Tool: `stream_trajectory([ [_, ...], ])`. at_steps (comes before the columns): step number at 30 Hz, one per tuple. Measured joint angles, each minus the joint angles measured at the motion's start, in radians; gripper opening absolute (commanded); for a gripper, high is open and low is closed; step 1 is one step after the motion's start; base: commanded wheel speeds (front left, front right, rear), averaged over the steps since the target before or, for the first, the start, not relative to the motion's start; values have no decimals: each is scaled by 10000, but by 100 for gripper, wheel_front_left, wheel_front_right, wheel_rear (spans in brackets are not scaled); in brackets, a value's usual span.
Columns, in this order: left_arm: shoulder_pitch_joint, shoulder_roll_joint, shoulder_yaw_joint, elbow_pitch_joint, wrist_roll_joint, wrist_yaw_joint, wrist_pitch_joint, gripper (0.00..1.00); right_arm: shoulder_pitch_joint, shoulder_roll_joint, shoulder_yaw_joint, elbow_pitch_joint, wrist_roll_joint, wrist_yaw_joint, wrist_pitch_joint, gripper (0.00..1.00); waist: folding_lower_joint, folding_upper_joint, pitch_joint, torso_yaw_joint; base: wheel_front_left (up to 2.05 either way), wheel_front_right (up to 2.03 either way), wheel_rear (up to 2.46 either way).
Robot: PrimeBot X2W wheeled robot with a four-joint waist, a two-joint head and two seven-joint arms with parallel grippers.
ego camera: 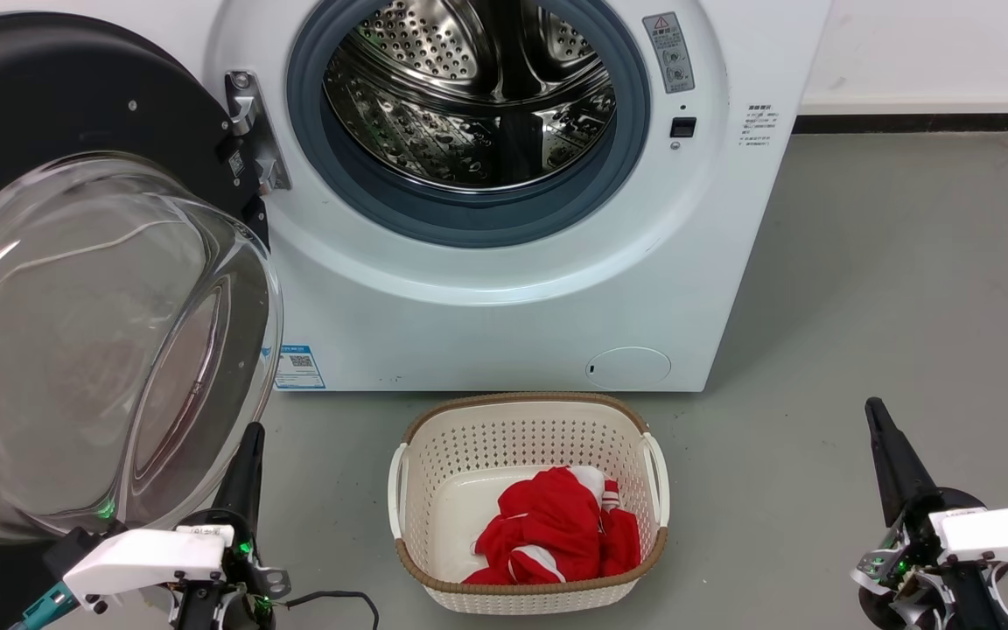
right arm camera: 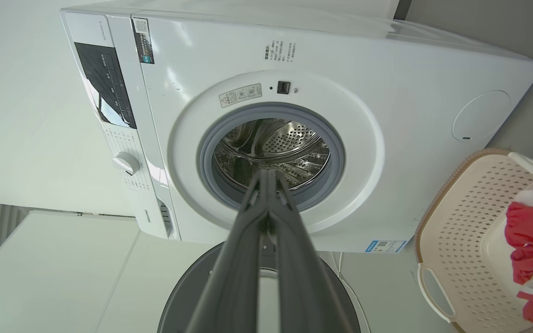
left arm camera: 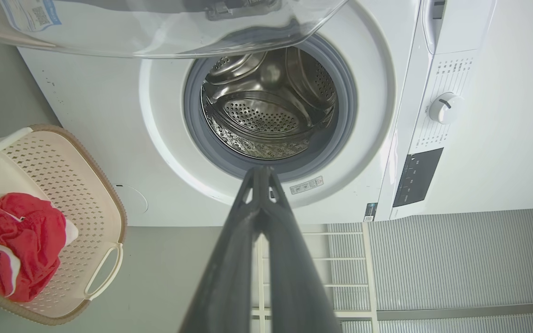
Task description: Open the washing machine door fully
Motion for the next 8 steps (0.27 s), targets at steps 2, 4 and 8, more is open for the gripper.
stream_trajectory([
  [2, -12, -2, 10, 15, -150, -12, 46, 0, -9, 2, -21, 15, 140, 0, 21, 0, 0, 0, 6, 3, 0, 0, 0],
  [4, -37, -4, 27, 35, -293, -19, 59, 0, -21, 4, -38, 35, 295, 0, 71, 0, 0, 0, 13, 7, 0, 0, 0],
  [8, -59, -6, 50, 69, -566, -44, 142, 0, -70, 10, -82, 73, 560, 0, 113, 0, 0, 0, 25, 13, 0, 0, 0],
])
